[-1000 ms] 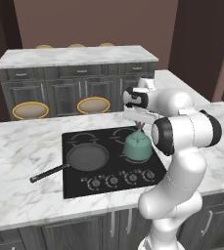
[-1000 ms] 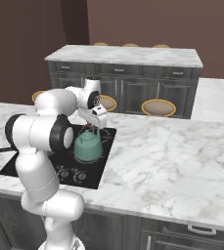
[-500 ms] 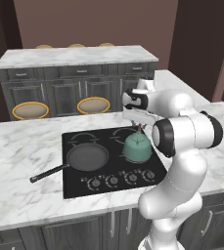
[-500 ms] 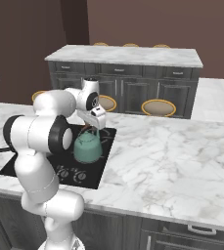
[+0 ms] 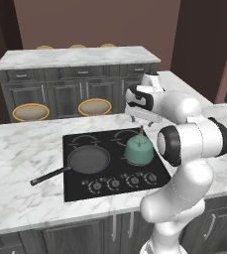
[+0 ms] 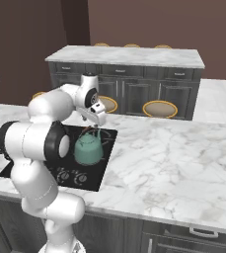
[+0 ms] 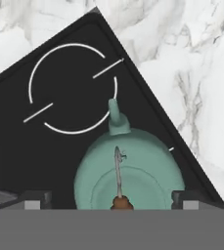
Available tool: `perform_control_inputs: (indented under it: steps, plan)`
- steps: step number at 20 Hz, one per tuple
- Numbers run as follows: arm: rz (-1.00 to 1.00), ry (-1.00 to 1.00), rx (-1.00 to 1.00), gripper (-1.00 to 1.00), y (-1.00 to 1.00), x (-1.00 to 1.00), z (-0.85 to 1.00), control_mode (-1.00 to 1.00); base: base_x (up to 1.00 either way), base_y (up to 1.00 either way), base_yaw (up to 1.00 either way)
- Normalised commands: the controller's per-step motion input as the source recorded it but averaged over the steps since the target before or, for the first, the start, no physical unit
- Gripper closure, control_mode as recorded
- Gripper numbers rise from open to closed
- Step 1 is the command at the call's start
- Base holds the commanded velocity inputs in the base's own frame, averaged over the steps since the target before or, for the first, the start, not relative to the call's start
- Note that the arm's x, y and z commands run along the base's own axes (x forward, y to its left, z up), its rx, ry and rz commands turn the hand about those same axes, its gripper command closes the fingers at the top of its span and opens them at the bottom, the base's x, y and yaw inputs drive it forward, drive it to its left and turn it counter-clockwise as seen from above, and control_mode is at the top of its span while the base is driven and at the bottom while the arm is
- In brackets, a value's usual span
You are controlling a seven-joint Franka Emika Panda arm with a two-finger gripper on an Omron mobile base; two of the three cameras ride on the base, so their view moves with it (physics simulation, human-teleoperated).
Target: Pick the kettle from the counter and place it on a stove burner. Then turn the burner on.
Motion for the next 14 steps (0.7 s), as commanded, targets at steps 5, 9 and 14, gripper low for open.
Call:
perform_control_inputs:
  steps: [5,9,14]
  plan:
    - [0.09,-0.16,-0.01,-1.00,0.00,-0.68,0.49,-1.00,0.00,0.00,0.00]
    - [0.15,0.00,-0.07,-1.00,0.00,-0.96,-0.01,-1.00,0.00,0.00,0.00]
    - [0.15,0.00,-0.10,-1.00,0.00,-0.99,-0.10,-1.00,0.00,0.00,0.00]
